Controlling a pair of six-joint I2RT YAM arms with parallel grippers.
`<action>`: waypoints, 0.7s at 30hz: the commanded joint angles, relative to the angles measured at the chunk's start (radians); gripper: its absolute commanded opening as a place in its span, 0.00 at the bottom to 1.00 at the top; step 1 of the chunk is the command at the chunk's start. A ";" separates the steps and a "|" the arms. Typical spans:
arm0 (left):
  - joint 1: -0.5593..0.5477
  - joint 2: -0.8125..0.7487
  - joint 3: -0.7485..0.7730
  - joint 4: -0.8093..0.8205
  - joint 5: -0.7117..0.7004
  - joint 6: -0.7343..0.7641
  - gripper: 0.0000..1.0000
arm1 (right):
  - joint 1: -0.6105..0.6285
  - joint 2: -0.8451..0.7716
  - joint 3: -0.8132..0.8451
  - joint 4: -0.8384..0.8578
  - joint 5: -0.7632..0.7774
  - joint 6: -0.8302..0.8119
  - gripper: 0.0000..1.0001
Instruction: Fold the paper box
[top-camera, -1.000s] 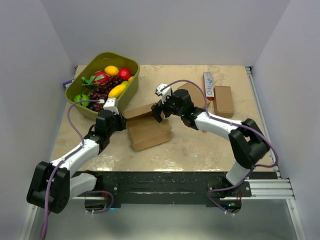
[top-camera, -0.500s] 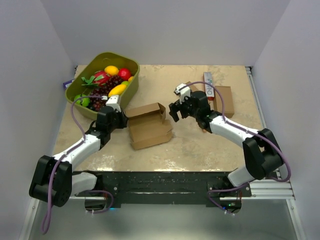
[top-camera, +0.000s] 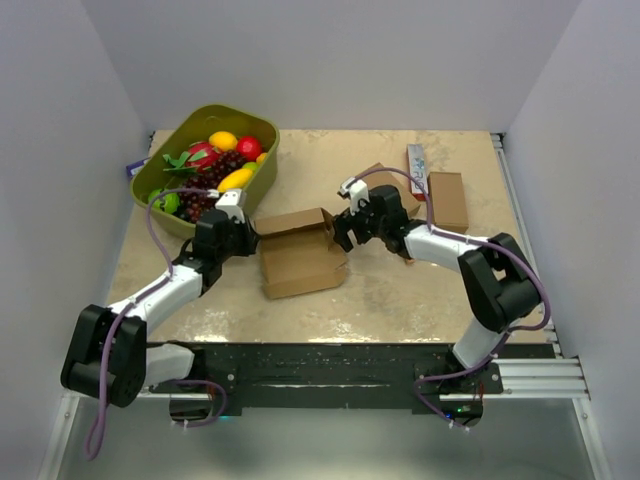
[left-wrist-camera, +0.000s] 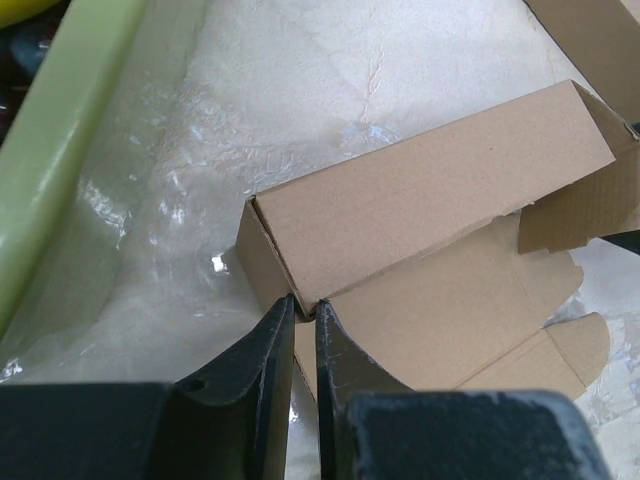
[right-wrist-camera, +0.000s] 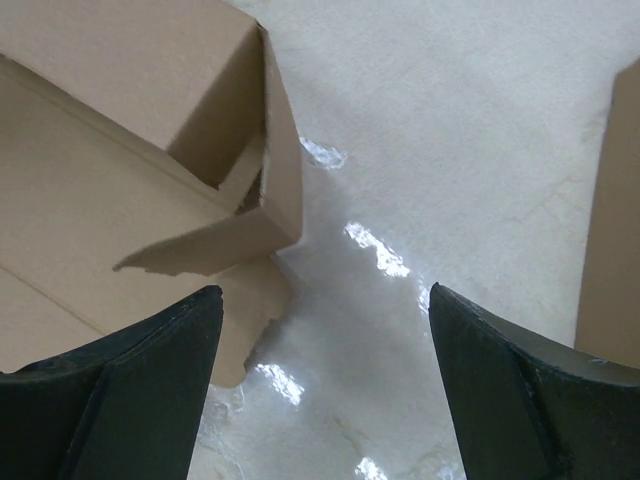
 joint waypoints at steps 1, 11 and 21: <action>0.012 0.027 0.028 -0.009 0.044 0.027 0.15 | 0.014 0.006 0.061 0.066 -0.089 -0.018 0.86; 0.015 0.029 0.029 -0.012 0.052 0.031 0.14 | 0.024 0.077 0.104 0.130 -0.115 -0.008 0.82; 0.022 0.032 0.034 -0.019 0.047 0.037 0.13 | 0.024 0.127 0.121 0.192 -0.147 0.004 0.71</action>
